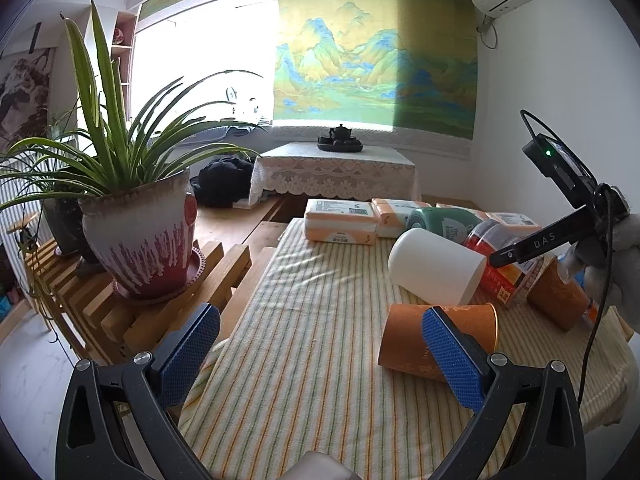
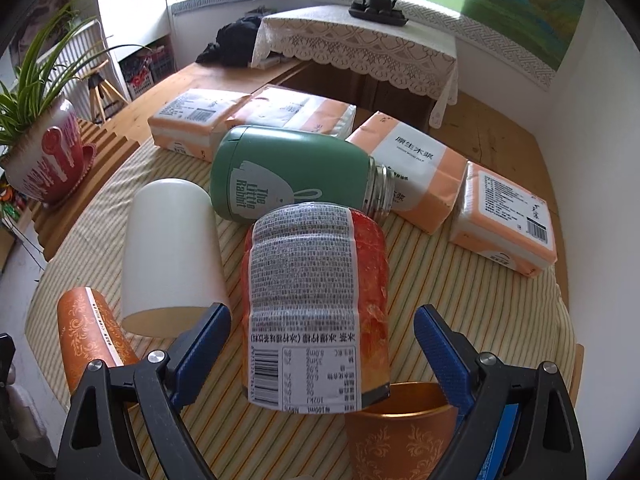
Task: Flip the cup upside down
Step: 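Close the right tool on the red canister and lift it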
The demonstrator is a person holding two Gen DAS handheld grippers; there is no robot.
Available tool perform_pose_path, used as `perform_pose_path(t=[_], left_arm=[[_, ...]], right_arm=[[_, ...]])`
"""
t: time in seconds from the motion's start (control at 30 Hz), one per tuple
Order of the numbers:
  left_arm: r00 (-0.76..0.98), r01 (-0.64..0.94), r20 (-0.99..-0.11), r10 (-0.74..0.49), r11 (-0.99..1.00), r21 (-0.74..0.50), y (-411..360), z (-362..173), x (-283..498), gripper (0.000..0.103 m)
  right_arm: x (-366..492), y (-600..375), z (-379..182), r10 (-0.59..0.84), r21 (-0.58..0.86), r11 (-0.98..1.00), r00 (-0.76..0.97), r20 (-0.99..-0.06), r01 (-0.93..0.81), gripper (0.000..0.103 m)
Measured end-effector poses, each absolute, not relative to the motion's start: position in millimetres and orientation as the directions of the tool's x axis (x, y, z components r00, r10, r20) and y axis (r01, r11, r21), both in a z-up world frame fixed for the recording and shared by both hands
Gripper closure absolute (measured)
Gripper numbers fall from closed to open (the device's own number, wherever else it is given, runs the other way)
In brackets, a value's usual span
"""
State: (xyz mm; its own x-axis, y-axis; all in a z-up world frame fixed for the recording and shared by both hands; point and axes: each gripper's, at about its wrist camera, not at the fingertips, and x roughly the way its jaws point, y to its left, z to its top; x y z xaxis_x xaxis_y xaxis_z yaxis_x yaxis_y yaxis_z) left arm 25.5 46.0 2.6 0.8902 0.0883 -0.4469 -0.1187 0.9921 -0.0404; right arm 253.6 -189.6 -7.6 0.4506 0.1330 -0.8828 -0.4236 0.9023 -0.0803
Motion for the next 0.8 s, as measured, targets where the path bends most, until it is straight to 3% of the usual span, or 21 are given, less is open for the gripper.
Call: perform_pose_path(t=[0.07, 0.17, 0.8], left_arm=[[0.890, -0.125, -0.447, 0.092, 0.991, -0.044, 48, 3, 25, 0.001], [0.889, -0.129, -0.448, 0.095, 0.990, -0.047, 51, 2, 26, 0.001], [0.890, -0.124, -0.448, 0.091, 0.991, -0.046, 50, 4, 20, 0.001]], right_arm=[[256, -189, -9, 0.129, -0.082, 0.900, 0.442, -0.888, -0.428, 0.013], [258, -186, -12, 0.124, -0.082, 0.895, 0.419, -0.899, -0.439, 0.027], [252, -184, 7, 0.152, -0.061, 0.905, 0.453, -0.878, -0.421, 0.028]])
